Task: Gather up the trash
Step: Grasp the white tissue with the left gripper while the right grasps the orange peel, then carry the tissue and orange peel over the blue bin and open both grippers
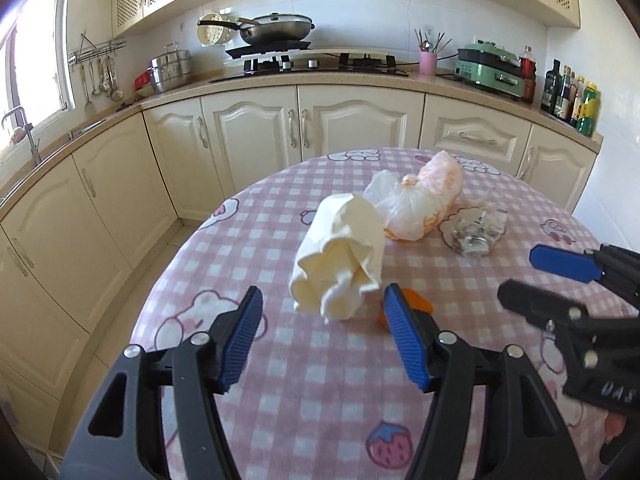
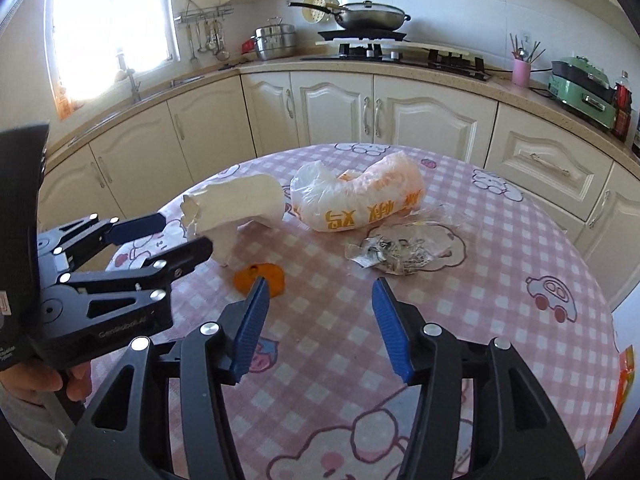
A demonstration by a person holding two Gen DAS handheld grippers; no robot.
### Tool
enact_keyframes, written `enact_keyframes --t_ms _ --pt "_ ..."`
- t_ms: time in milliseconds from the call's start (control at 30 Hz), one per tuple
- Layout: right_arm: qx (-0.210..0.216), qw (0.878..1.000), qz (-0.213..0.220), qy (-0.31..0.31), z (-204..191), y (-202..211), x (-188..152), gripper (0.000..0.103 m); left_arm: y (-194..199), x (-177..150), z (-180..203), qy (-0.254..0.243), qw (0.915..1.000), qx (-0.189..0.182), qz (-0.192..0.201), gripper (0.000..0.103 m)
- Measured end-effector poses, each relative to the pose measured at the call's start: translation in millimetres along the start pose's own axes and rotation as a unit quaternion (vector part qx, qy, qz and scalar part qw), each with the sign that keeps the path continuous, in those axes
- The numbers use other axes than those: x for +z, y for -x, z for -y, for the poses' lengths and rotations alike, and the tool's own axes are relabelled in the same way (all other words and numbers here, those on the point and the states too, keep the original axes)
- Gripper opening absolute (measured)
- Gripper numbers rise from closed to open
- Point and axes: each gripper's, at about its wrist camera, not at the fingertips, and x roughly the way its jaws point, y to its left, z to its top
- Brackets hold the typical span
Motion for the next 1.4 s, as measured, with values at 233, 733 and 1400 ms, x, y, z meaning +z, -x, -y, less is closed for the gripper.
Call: enact_keyframes --t_ms 233,733,1400 --pt "0.014 0.999 -0.04 0.032 -20 -29 5 0.053 -14 1 -4 0.013 0.9997 -0.019 -0.01 0.035" --pt "-0.007 0.994 -0.084 0.071 -51 -68 8 0.037 54 -36 -61 0.094 0.9946 -0.008 0.043 0.032" --pt "0.171 0.975 -0.037 0.14 -272 -5 -17 0.037 164 -175 -209 0.251 0.9624 0.098 0.032 0.032"
